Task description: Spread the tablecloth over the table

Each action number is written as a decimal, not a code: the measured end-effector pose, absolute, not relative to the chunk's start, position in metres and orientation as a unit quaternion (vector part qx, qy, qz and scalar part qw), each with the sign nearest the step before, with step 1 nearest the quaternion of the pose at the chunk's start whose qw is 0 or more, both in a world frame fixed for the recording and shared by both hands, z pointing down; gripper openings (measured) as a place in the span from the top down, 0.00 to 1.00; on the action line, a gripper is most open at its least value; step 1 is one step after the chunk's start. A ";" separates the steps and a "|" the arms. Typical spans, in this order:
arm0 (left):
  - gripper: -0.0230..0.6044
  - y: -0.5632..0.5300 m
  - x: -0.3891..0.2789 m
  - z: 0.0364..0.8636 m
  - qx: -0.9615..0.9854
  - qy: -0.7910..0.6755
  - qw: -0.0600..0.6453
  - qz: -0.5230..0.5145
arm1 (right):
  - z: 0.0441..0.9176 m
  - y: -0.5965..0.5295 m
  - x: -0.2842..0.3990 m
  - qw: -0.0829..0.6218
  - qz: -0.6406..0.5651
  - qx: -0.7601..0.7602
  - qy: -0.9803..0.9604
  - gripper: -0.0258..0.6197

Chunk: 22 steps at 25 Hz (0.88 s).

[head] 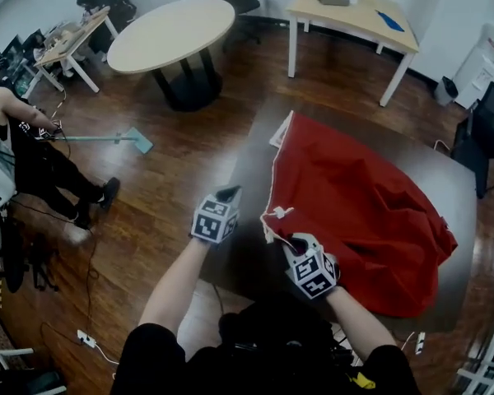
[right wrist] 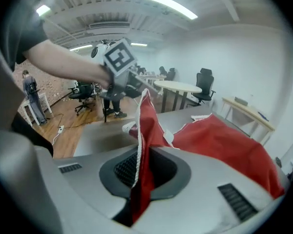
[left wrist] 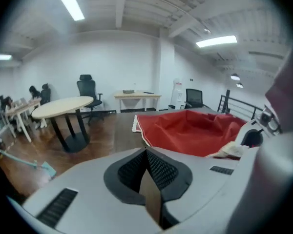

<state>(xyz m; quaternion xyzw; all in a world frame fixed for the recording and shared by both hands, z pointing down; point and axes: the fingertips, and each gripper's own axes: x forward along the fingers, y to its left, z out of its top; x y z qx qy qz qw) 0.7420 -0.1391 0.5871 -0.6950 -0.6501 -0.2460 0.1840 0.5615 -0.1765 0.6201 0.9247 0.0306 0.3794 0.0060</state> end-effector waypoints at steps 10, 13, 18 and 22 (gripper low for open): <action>0.96 -0.340 0.704 0.594 -0.761 -0.575 0.043 -0.296 | 0.626 -0.284 0.622 0.022 0.383 0.922 -0.056 0.58; 0.95 -0.362 0.694 0.608 -0.767 -0.560 0.063 -0.307 | 0.630 -0.322 0.629 0.041 0.376 0.920 -0.103 0.58; 0.96 -0.376 0.682 0.608 -0.780 -0.545 0.065 -0.301 | 0.629 -0.346 0.633 0.035 0.351 0.928 -0.123 0.58; 0.96 -0.380 0.680 0.615 -0.783 -0.540 0.073 -0.300 | 0.633 -0.330 0.630 0.027 0.348 0.932 -0.100 0.58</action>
